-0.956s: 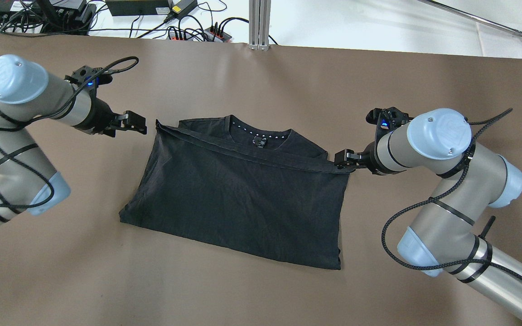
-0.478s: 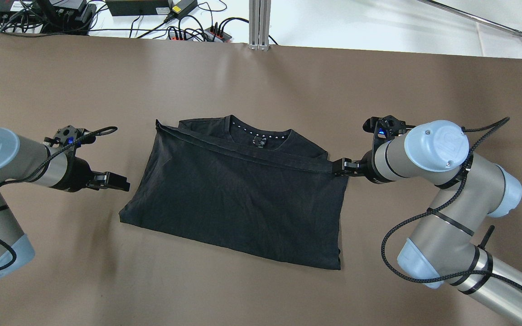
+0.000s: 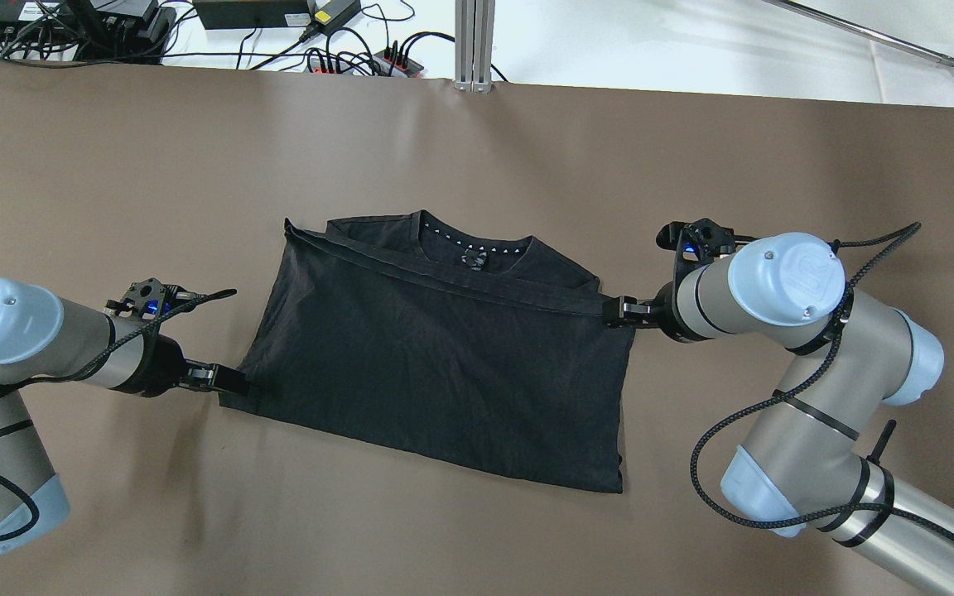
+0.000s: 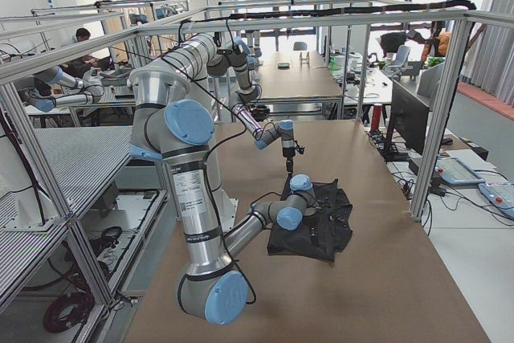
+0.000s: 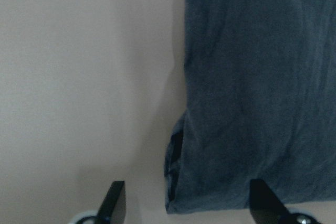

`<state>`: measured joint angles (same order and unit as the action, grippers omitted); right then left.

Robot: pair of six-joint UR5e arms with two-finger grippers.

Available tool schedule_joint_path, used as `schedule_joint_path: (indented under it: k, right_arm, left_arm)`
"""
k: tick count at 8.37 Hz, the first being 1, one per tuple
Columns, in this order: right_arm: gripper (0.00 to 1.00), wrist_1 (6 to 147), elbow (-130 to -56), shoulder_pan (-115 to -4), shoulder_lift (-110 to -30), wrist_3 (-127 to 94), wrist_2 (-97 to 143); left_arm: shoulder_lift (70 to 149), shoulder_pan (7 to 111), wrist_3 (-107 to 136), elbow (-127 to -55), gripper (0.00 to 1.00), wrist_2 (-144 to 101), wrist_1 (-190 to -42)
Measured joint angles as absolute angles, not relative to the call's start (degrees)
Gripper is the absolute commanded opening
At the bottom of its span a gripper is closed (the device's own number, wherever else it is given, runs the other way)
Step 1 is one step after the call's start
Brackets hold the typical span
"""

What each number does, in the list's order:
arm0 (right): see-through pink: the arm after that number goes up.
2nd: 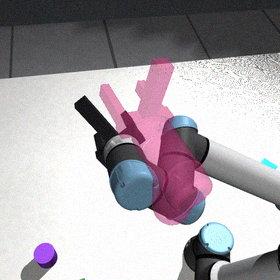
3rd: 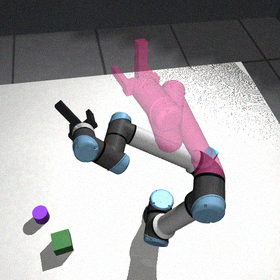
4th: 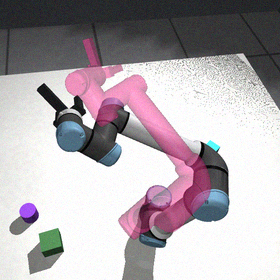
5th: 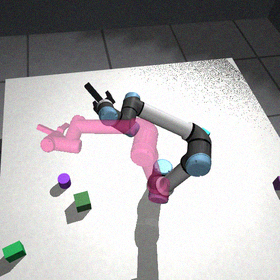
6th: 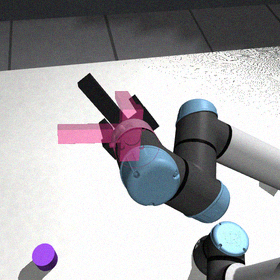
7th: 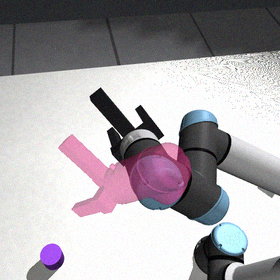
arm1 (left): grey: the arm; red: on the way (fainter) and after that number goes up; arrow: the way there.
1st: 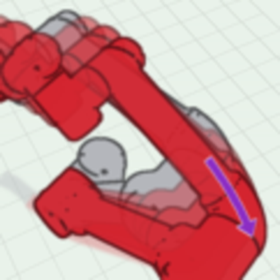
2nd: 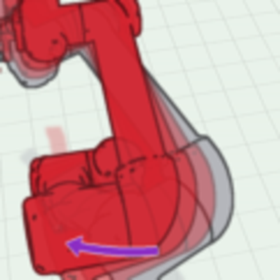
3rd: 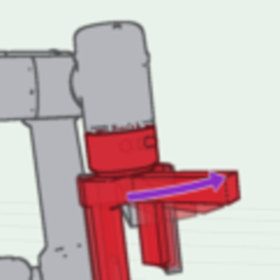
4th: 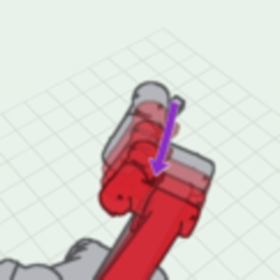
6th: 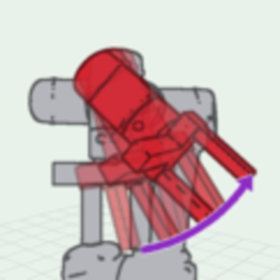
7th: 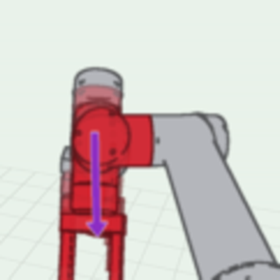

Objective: Fold clothes
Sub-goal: 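Grasp the folded shirt's side edge with the left gripper and pull it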

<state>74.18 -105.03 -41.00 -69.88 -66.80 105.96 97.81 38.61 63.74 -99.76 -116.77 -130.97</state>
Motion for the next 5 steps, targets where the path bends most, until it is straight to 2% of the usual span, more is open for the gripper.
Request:
schedule_joint_path:
  k: [1,3,4,5]
  right_arm:
    - [0.94,74.2,-105.0,-41.0,-69.9,-66.8,105.9]
    - [0.94,74.2,-105.0,-41.0,-70.0,-66.8,105.9]
    - [0.94,74.2,-104.9,-41.0,-70.0,-66.8,105.9]
    - [0.94,74.1,-104.9,-41.0,-70.0,-66.8,105.8]
  left_arm:
    - [98.2,38.3,63.7,-99.2,0.72,-116.7,-131.0]
    - [99.7,38.1,63.6,-96.9,0.50,-116.5,-131.8]
    - [100.0,38.1,63.7,-96.2,0.34,-116.5,-132.5]
    - [100.2,38.1,63.7,-95.8,0.11,-116.5,-133.0]
